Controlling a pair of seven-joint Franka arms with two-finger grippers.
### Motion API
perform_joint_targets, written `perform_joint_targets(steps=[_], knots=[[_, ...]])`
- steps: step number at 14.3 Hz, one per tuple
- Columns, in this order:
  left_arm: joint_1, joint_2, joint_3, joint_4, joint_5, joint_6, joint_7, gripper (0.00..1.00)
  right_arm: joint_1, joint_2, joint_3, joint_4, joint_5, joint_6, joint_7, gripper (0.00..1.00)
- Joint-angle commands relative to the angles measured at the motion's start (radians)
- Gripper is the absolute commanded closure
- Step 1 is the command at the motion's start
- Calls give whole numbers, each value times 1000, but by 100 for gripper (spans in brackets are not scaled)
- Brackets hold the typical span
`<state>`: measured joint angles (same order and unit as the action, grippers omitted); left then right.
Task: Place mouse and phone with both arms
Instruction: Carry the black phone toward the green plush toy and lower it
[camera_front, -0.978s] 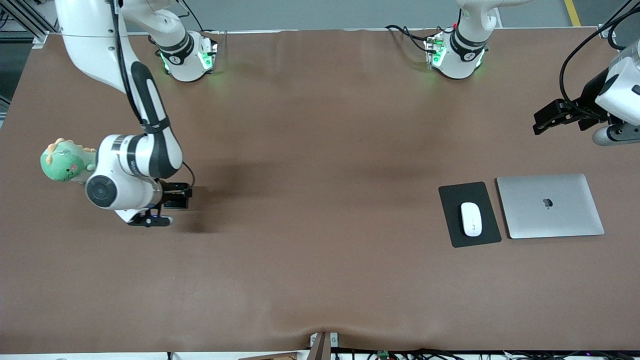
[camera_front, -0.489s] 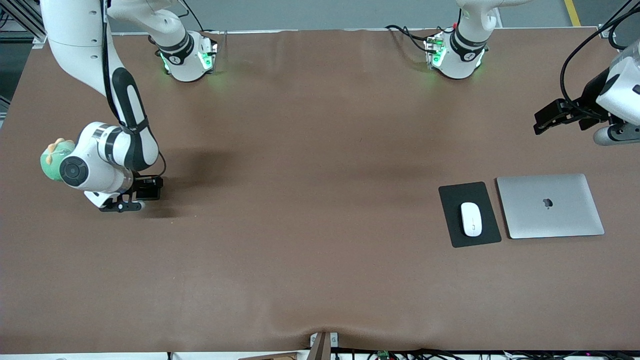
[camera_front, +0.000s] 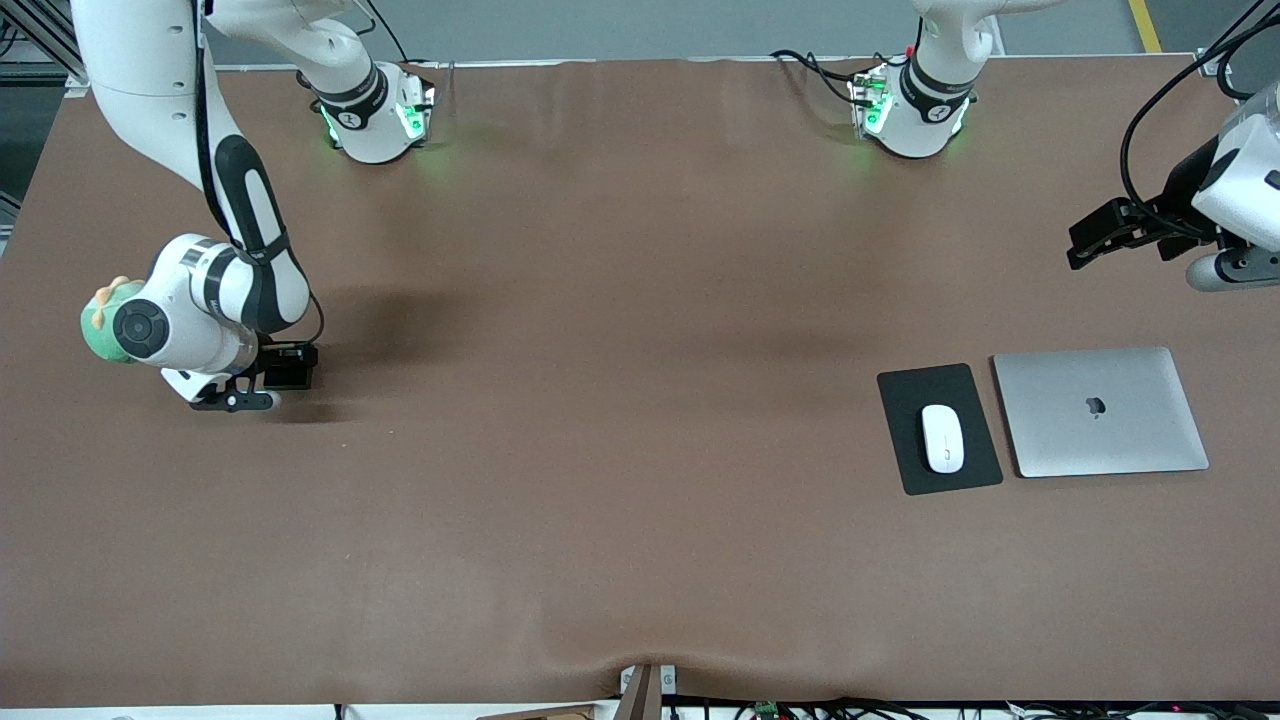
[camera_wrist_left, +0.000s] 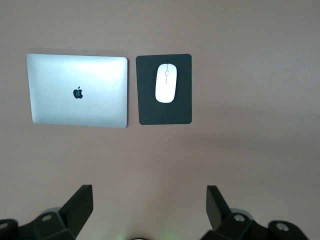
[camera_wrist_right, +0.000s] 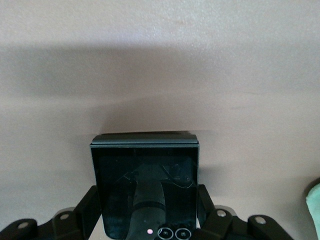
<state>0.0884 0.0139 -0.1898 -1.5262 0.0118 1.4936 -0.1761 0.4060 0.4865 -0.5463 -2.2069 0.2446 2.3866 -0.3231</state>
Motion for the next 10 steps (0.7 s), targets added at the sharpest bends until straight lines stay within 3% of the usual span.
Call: perform_joint_targets(steps=[1,2,7,10], knots=[[11,-25,-2,-17,-19,-6,30,0,-26,-35,12,-45,-2,20,-11,12],[11,-23,0,-17,-19,-6,30,0,-26,-35,14,-42,-2,16,-11,0],[11,-29,-2,-15,-21,-6,30,0,-15,-35,16,28,-2,-26,-10,0],[11,-29,0,-15,-21,-6,30,0,-22,-34,14,188,-4,-211,-10,0]])
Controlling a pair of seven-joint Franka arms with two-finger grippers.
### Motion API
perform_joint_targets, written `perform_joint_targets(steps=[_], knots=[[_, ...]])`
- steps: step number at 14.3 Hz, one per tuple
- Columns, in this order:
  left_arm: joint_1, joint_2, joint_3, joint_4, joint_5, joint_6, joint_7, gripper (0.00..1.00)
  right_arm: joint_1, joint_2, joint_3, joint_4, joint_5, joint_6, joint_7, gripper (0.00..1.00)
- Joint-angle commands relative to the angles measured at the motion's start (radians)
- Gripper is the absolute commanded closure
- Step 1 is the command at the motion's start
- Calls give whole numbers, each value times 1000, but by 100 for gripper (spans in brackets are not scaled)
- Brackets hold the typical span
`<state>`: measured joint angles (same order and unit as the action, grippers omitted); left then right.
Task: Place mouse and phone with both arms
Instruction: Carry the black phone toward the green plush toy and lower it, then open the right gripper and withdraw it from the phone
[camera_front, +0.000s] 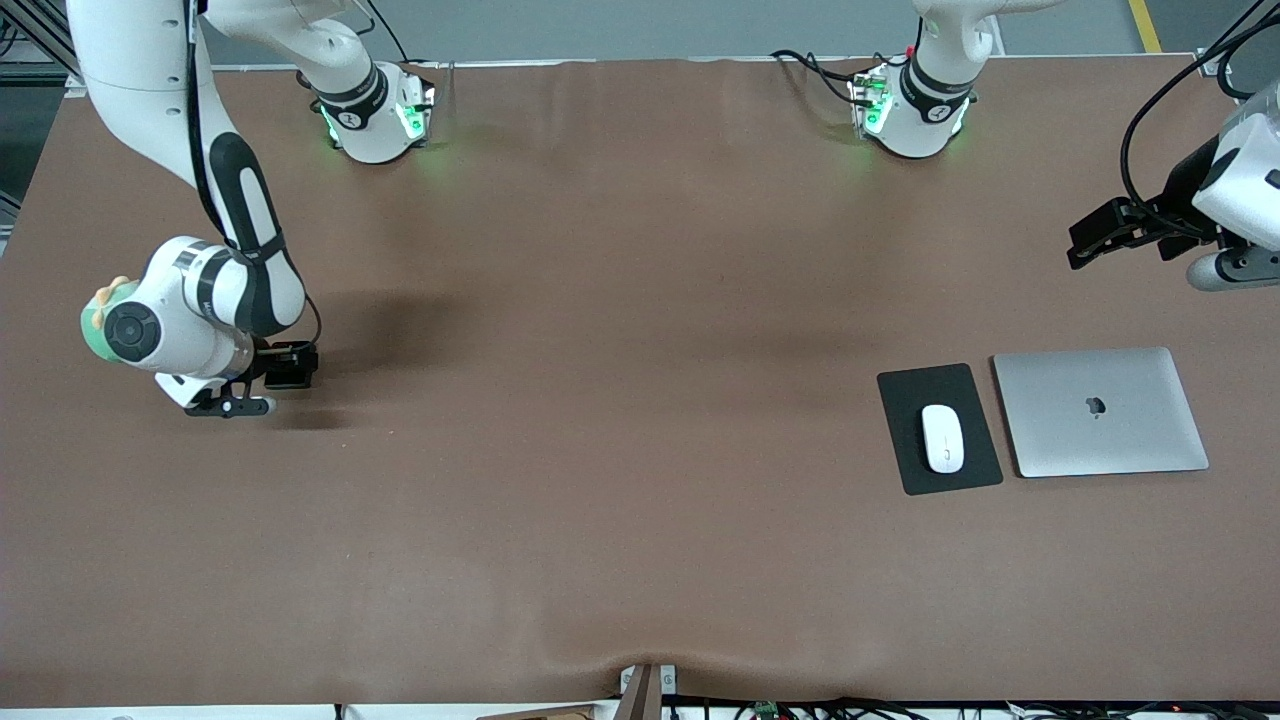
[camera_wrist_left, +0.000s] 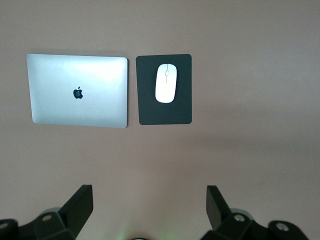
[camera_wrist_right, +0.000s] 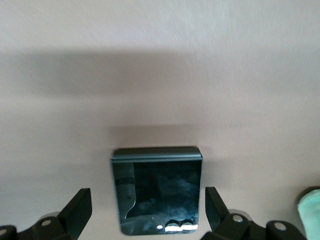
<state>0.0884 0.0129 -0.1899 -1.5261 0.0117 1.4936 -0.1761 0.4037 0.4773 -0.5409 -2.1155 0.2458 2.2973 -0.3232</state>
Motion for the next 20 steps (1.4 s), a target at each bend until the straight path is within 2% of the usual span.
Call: perform_joint_targets(steps=[1,4,7,13,16,18,20], knots=[[11,-27,0,-14,-21,-6,30,0,-25,-25,9,164,-5,-204,-10,0],[11,-25,0,-16,-21,-4,30,0,-35,-5,9,333,-6,-358,-10,0],[11,-25,0,-16,-19,-6,30,0,-49,-2,9,419,-8,-396,-10,0],[11,-25,0,-16,-21,-6,30,0,-82,-2,9,620,-19,-571,-10,0],[11,-28,0,-16,-21,-6,30,0,-106,-3,6,738,-20,-711,-10,0],[11,-28,0,-16,-21,-7,30,0,-126,-9,6,784,-20,-784,-13,0],[11,-27,1,-16,-21,-6,30,0,-132,-26,1,790,-20,-791,-33,0]])
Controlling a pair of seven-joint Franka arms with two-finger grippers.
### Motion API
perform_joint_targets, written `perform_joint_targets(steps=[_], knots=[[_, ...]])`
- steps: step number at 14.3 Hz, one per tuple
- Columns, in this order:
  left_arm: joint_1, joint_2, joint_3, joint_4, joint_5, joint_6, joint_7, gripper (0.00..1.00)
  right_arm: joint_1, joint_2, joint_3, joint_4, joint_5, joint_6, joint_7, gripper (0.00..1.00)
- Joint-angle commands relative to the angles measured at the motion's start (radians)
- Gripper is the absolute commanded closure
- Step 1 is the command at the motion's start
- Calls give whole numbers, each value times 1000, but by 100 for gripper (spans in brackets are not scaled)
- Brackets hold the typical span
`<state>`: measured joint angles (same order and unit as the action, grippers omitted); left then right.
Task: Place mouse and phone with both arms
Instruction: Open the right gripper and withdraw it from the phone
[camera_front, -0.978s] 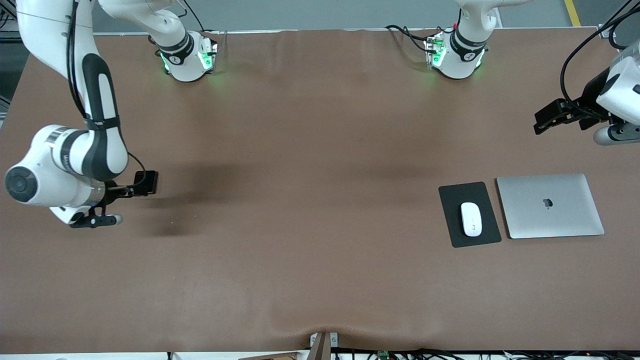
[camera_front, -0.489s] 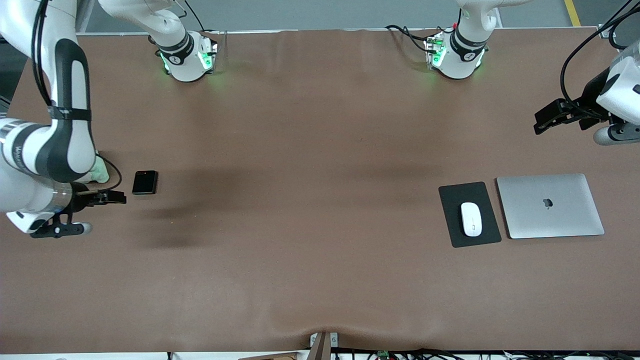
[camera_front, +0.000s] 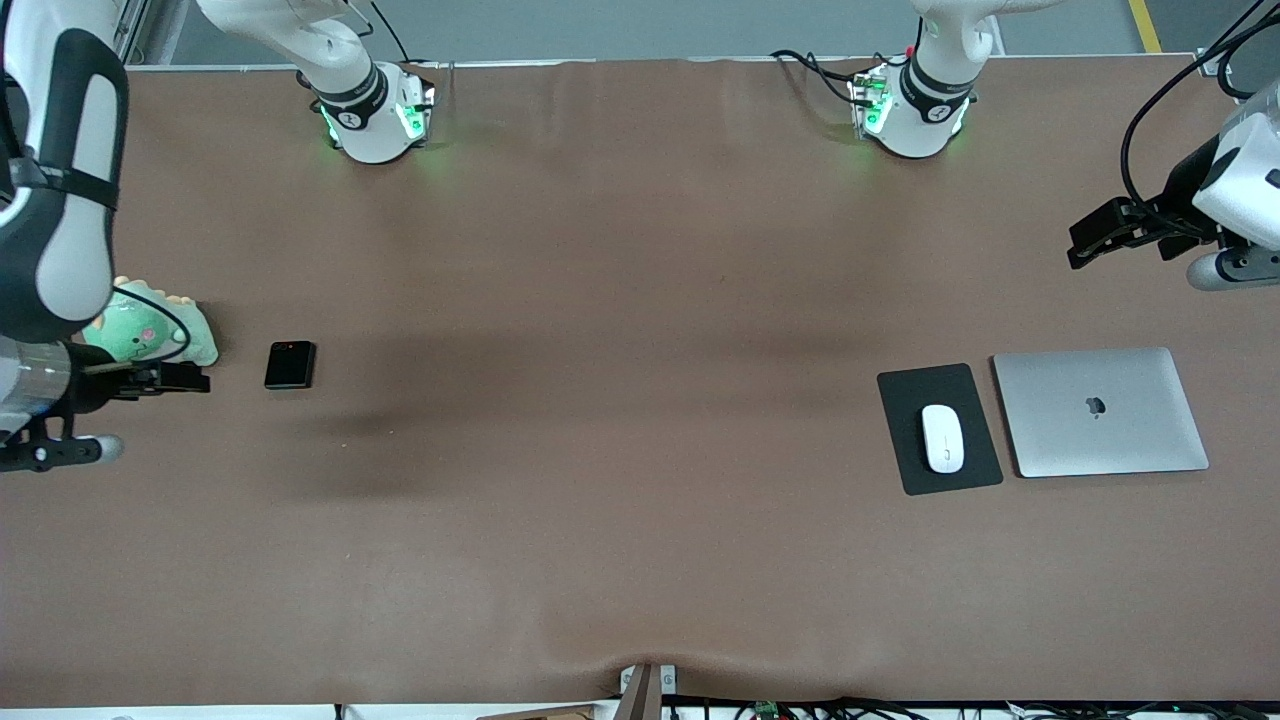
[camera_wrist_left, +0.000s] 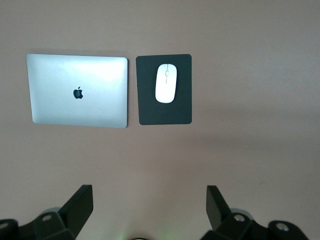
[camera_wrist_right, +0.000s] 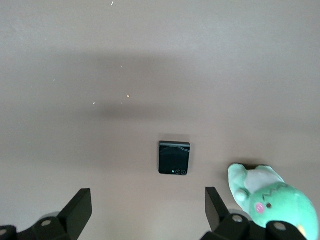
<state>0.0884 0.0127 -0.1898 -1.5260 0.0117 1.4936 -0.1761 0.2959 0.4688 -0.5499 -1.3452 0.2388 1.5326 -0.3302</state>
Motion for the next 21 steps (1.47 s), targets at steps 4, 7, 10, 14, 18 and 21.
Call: perform_joint_targets(steps=[4,7,10,14,18,21], knots=[[11,-25,3,-16,-21,-6,30,0,-23,-82,-24,17,-39,-72,-141,0],[11,-23,3,-14,-19,-3,30,0,-24,-153,-24,-1,-104,-84,-161,0],[11,-25,3,-11,-19,-4,30,0,-24,-190,-28,-23,-107,-92,-165,0],[11,-25,3,-10,-19,-4,30,0,-15,-219,-27,-17,-107,-137,-164,0],[11,-25,4,-8,-19,-4,39,0,-4,-220,-30,-12,-124,-144,-167,0],[13,-14,6,15,-16,-4,67,0,3,-252,-22,-21,-136,-143,-173,0]])
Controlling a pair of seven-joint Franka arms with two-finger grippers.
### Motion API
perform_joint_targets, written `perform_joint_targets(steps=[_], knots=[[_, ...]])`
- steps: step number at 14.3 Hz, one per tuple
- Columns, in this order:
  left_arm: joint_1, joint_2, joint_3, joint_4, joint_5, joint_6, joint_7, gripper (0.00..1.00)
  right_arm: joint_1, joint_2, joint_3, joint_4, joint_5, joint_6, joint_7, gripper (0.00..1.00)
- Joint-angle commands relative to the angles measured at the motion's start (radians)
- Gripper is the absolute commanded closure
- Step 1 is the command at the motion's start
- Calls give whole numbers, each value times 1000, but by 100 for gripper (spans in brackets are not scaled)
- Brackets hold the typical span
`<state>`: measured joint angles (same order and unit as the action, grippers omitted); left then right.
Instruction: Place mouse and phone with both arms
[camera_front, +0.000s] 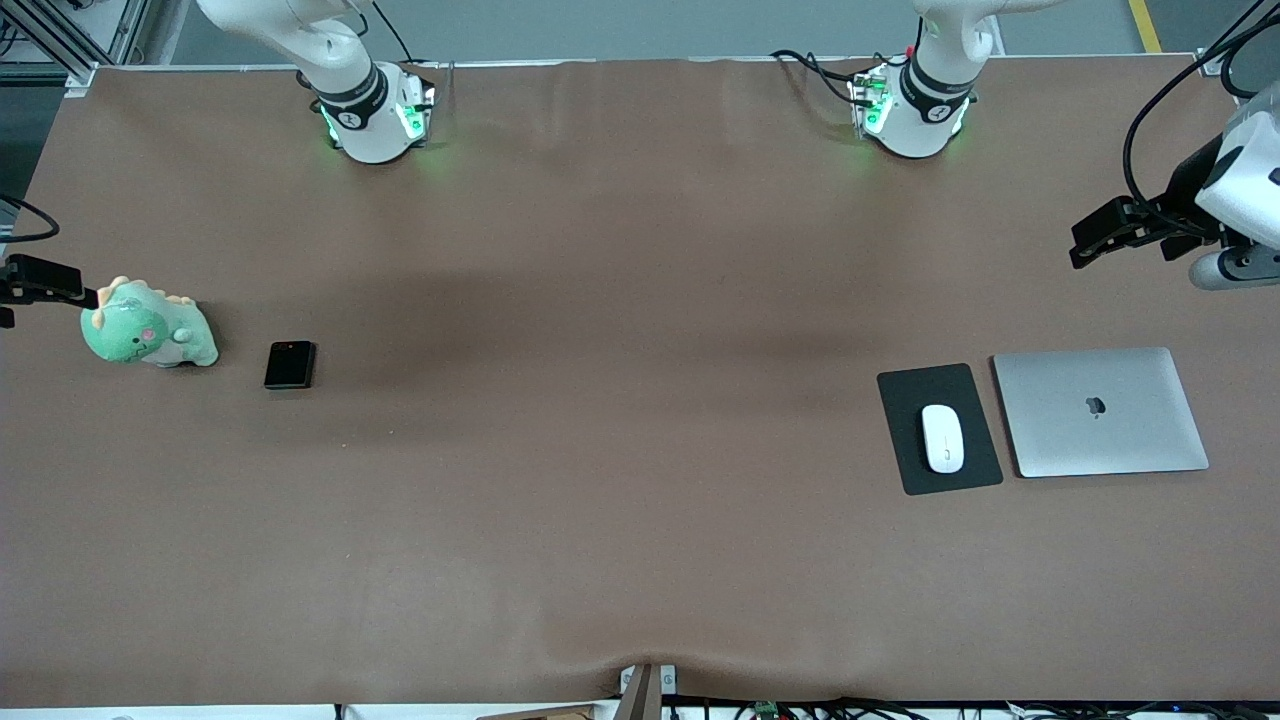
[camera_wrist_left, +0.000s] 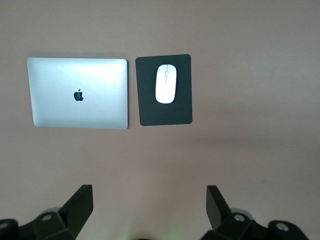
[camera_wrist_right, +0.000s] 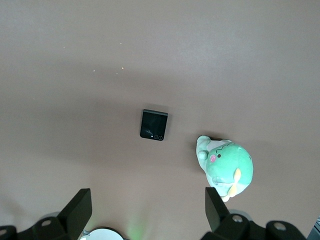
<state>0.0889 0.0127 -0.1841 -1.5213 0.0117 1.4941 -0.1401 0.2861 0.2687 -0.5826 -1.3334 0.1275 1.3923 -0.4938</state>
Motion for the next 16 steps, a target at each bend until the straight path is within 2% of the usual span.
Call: perform_joint_targets(steps=[1,3,4,5,7,8,9,12,14,16], knots=[[11,-14,0,12,-13,-5,28,0,8,-55,15,-36,-25,-4,-6,0],[12,-14,0,12,-12,-5,30,0,-19,-81,55,-70,-26,-1,0,0],[12,-14,0,13,-12,-5,28,0,-68,-103,110,-93,-31,0,0,0],[11,-14,0,13,-10,-5,27,0,-140,-135,197,-127,-54,8,1,0],[11,-14,0,13,-7,-5,25,0,-275,-202,407,-202,-156,46,26,0],[11,-14,0,13,-7,-5,25,0,-332,-227,479,-237,-172,68,58,0],[11,-14,0,13,-7,-5,24,0,-361,-249,515,-266,-172,74,73,0],[11,-10,0,13,-7,-5,24,0,-367,-331,512,-398,-172,160,66,0],[11,-10,0,13,-9,-5,22,0,-367,-330,514,-391,-169,162,72,0],[11,-10,0,13,-9,-5,17,0,-378,-300,514,-327,-132,136,70,0]])
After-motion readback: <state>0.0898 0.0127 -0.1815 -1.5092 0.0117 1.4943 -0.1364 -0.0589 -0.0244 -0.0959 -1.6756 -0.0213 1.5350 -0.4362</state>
